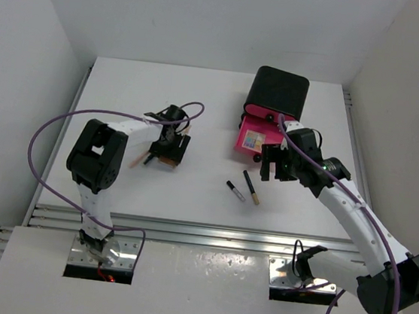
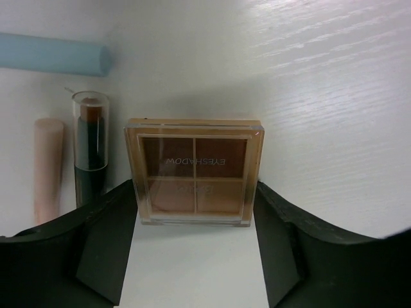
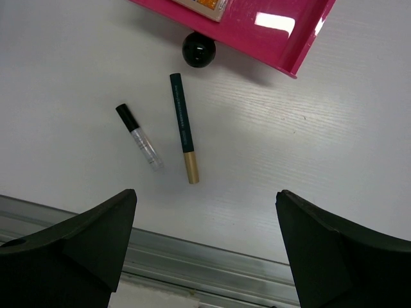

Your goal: Organize the makeup

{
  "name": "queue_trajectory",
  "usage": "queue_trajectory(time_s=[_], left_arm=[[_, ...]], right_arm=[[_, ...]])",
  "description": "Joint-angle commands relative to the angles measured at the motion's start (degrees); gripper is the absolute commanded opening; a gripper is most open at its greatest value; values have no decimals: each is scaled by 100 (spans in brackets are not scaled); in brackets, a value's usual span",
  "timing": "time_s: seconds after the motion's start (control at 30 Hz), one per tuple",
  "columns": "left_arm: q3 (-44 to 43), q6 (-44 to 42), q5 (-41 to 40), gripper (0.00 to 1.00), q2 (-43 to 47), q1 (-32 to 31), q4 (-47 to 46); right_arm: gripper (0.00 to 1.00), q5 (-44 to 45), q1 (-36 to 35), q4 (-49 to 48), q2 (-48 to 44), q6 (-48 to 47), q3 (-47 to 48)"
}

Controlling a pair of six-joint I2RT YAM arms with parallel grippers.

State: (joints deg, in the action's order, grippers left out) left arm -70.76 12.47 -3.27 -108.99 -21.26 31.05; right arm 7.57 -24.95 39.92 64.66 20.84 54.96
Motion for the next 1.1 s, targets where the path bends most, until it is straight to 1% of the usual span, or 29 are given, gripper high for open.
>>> queue_trajectory(time_s=[0.0, 0.07, 0.1, 0.13, 0.2, 0.23, 0.27, 0.4, 0.43, 0.5, 0.53, 0.67, 0.77, 0.83, 0.93, 1.07], left_arm=[[-86, -69, 169, 65, -166, -212, -125], [-87, -131, 221, 56, -166, -212, -125], [-87, -131, 282, 54, -166, -265, -125], [-157, -183, 283, 50, -166, -265, -125], [-227, -244, 344, 38, -105, -326, -125], [-332, -245, 344, 37, -35, -327, -125], [-394, -306, 344, 32, -35, -387, -125], [-1025, -184, 370, 30, 176, -458, -47], [-1488, -114, 371, 30, 176, -458, -46], [-2027, 105, 423, 30, 176, -520, 155], [-2517, 194, 423, 30, 124, -598, 208], [-3469, 703, 371, 29, -78, -1037, 270], [-3926, 1002, 371, 29, -342, -1521, 270], [-4059, 1135, 309, 29, -465, -1836, 270], [-4191, 1328, -59, 29, -693, -2040, 94], [-4569, 1530, -279, 29, -1045, -2251, 42]], right_arm=[[90, 131, -106, 59, -68, 69, 111], [90, 183, -36, 86, -129, 60, 68], [90, 183, -36, 95, -129, 87, 68], [90, 200, -45, 103, -164, 78, 50], [90, 253, -28, 130, -200, 139, 15], [90, 288, -45, 139, -226, 166, -11], [90, 289, -45, 156, -252, 201, -29], [89, 621, -28, 156, -375, 481, -64], [89, 692, -27, 156, -376, 587, -64], [89, 999, 25, 226, -437, 702, -64], [89, 1140, 43, 270, -463, 911, -73], [89, 1615, 95, 341, -648, 1326, -169], [87, 1958, 113, 358, -815, 1650, -284], [87, 2238, 130, 420, -955, 1809, -354], [86, 2433, 131, 455, -1104, 1924, -468], [86, 2459, 131, 525, -1210, 1898, -504]])
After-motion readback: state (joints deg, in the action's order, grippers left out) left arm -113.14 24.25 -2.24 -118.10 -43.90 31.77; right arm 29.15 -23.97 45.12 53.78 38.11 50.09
